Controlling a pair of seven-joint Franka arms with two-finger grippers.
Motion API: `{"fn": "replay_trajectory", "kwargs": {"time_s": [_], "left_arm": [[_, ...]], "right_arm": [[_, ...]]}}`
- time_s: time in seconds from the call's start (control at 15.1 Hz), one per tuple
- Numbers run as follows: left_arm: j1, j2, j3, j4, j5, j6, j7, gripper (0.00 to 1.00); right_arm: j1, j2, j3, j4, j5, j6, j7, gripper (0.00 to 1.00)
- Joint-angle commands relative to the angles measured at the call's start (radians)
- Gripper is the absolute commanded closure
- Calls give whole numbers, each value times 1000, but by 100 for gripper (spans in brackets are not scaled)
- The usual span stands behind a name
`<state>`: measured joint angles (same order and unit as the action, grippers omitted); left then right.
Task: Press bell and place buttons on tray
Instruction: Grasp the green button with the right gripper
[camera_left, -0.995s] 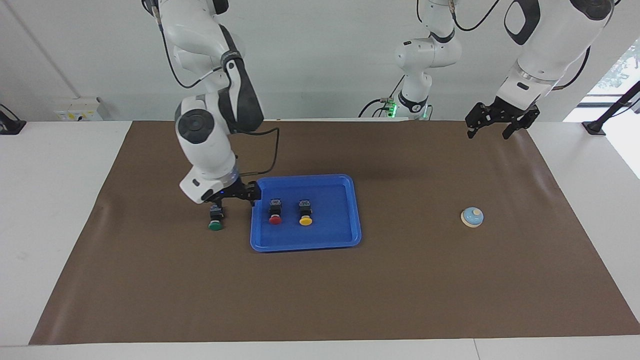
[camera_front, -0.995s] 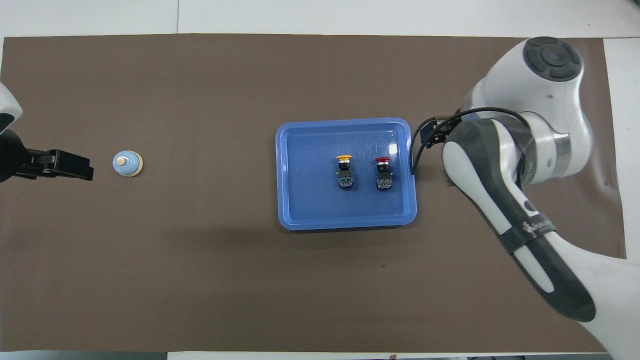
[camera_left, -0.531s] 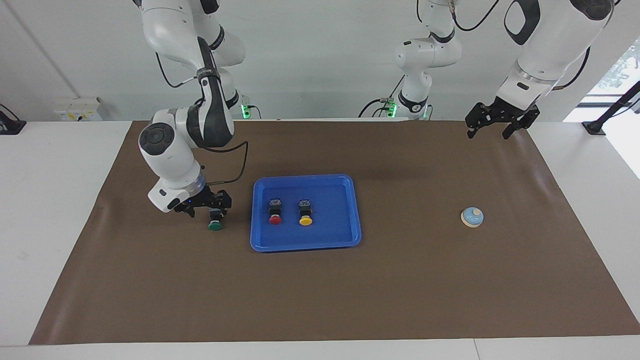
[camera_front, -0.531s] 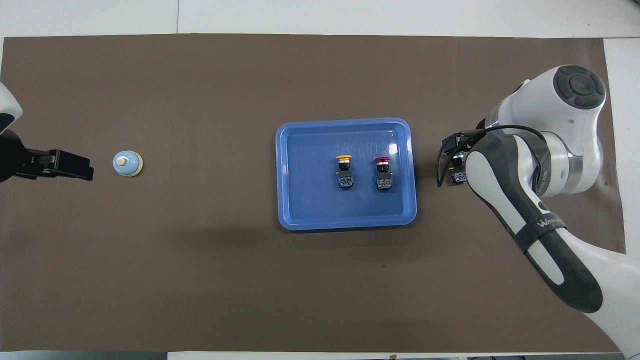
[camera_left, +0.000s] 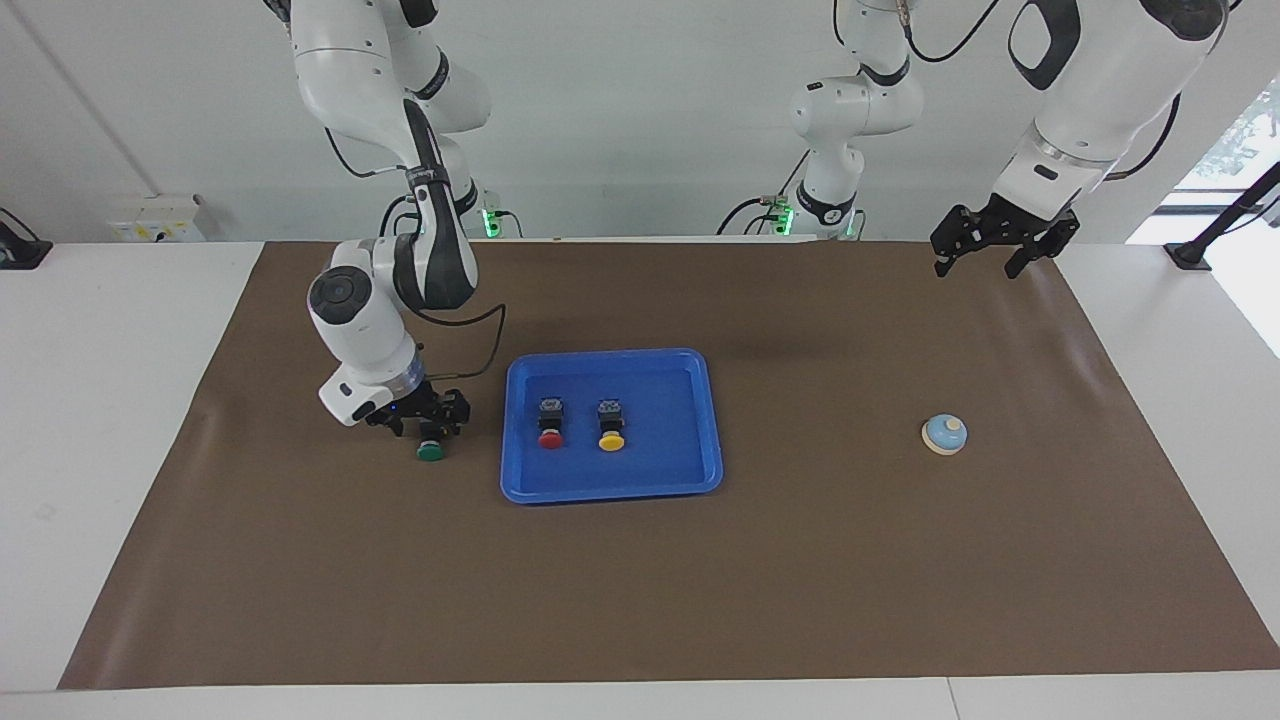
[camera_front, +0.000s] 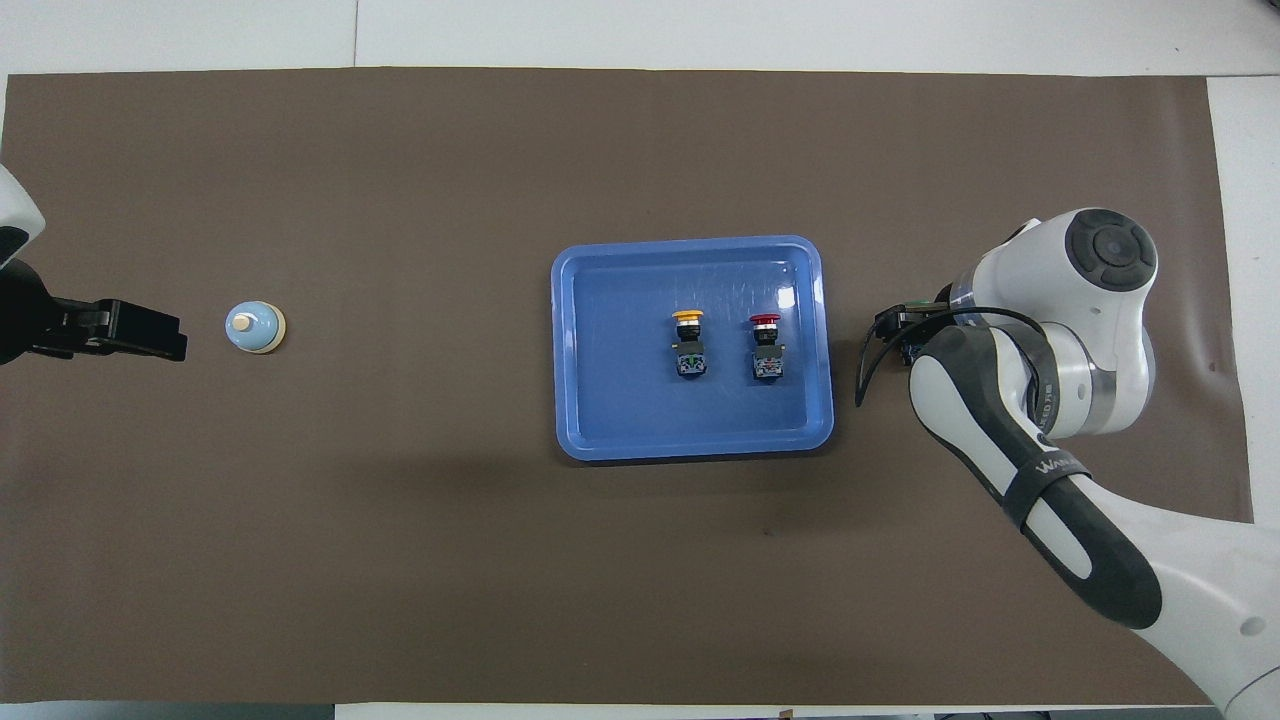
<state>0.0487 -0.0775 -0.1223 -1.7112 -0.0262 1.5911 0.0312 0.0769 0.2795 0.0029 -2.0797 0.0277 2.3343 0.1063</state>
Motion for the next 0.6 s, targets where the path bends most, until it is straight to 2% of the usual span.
{"fn": "replay_trajectory", "kwargs": {"time_s": [0.0,0.07,0.13,0.2,0.27,0.33,0.4,0.53], "left_arm": [[2,-1,0,7,17,-19,-11,0],[3,-1,-2,7,17,-19,-11,0],[2,-1,0,7,17,-19,-11,0],[2,-1,0,7,17,-19,-11,0],[2,-1,0,7,17,-19,-11,0],[2,-1,0,7,17,-19,-11,0],[2,-1,0,7,17,-19,-11,0],[2,-1,0,7,17,-19,-11,0]], "right_arm": [[-22,-33,11,-69,1,42,26,10],[-22,-29,11,-80,1,63,27,18],[-19,-29,12,-85,1,75,27,31],[-14,-31,12,-83,1,74,26,51],[-8,-32,12,-82,1,69,24,78],[-6,-36,12,-80,1,66,23,95],[-6,-37,12,-80,1,65,18,100],[-6,-42,14,-77,1,60,13,100]]}}
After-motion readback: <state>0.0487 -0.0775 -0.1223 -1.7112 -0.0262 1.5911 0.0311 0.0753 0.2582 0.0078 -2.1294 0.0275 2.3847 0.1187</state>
